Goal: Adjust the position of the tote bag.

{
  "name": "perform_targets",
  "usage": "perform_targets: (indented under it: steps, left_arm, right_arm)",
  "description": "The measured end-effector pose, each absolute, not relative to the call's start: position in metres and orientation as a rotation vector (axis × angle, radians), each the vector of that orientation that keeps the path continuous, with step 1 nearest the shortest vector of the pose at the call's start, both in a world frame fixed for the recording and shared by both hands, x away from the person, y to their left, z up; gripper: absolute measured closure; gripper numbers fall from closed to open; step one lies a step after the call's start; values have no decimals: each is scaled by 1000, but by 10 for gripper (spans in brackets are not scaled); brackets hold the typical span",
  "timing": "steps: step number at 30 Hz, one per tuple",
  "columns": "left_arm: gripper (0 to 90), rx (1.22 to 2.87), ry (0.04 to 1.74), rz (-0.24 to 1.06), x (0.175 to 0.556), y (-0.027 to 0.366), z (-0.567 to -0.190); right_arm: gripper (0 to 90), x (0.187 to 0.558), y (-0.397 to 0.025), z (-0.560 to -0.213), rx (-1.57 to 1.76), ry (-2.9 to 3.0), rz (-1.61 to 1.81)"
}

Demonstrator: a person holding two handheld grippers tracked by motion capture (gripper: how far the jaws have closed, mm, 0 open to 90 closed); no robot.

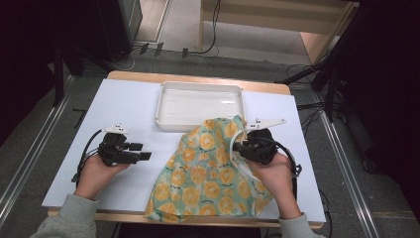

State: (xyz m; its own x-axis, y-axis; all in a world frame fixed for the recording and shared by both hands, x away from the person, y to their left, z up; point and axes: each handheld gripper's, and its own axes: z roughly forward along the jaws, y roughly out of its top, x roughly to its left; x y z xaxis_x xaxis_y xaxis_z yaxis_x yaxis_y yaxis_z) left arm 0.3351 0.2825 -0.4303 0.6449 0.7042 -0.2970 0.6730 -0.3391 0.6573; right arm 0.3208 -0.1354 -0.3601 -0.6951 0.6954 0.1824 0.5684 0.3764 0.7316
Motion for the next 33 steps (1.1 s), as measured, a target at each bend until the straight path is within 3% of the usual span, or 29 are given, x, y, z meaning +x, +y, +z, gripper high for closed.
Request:
perform_targets:
  steps: [17, 33]
  left_arm:
    - [405, 2063, 1063, 54, 334, 282, -429]
    - [404, 2063, 1052, 52, 332, 281, -428]
  right_arm:
    - [900, 302, -101, -349, 1039, 2526, 1279]
    - [900, 294, -72, -367, 983, 2589, 1275]
